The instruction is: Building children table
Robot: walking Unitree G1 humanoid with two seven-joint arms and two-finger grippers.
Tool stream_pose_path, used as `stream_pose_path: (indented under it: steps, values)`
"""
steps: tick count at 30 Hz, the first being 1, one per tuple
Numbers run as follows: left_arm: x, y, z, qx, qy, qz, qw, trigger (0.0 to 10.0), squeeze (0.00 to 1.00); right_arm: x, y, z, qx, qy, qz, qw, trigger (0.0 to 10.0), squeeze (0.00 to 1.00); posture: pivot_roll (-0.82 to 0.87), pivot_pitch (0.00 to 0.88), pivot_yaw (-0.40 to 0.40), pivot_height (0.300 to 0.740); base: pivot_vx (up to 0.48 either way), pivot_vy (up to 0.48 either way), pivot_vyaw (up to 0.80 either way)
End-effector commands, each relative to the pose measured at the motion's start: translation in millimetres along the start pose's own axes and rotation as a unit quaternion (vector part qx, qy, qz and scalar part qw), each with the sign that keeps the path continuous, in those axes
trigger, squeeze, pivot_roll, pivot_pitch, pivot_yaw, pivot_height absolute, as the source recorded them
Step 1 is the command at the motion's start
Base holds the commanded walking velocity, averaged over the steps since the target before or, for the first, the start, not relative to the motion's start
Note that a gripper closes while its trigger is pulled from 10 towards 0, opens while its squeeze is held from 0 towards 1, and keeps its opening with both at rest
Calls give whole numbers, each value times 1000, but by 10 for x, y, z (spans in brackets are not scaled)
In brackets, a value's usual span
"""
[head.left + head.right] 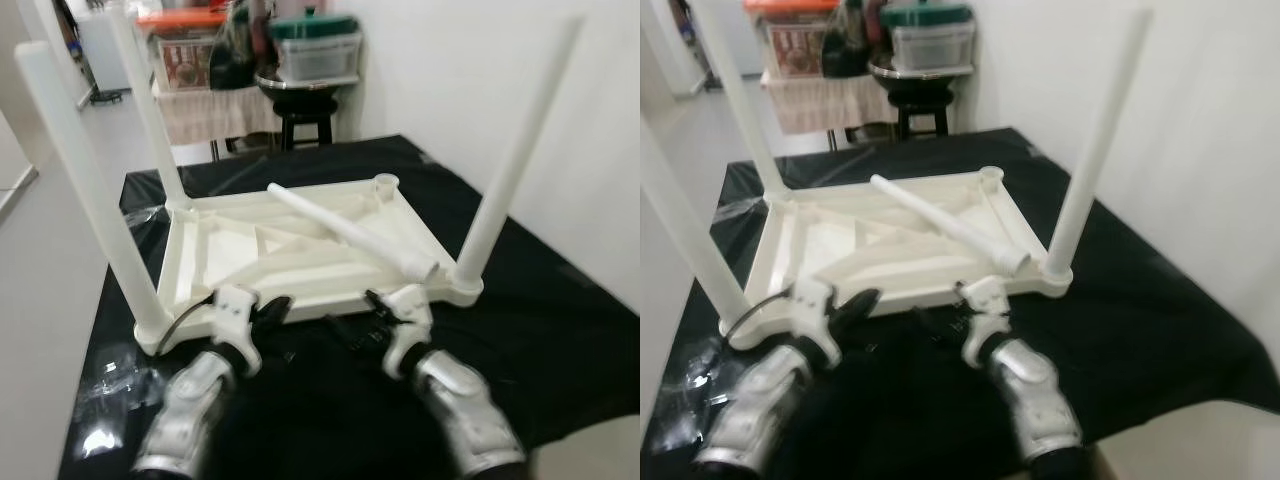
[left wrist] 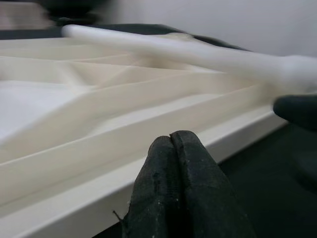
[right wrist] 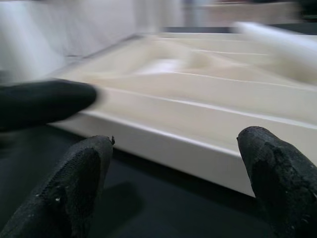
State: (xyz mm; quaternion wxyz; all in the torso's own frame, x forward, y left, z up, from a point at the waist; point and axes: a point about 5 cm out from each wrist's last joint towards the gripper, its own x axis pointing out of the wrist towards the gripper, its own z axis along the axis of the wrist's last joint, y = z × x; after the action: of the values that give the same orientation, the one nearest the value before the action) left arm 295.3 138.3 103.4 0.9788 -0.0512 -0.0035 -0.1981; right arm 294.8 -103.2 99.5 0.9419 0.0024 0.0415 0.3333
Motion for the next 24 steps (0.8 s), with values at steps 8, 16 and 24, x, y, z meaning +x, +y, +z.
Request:
stream_pose_path:
  steps: [8,16,24]
  values:
    - [0,-16,-24,1,6,4,1000,10000,0,-26,-59,-18,-5,14,-10,1000,10000,0,-51,0,1,740,0,0,800]
    - [-12,-51,-20,6,11,-5,1000,10000,0,-21,-95,-25,-16,30,-33,999,10000,0,-51,0,1,740,0,0,300]
    - [-30,-92,-26,7,17,-23,1000,10000,0,8,-270,22,-76,66,-108,989,10000,0,-46,0,2,740,0,0,0]
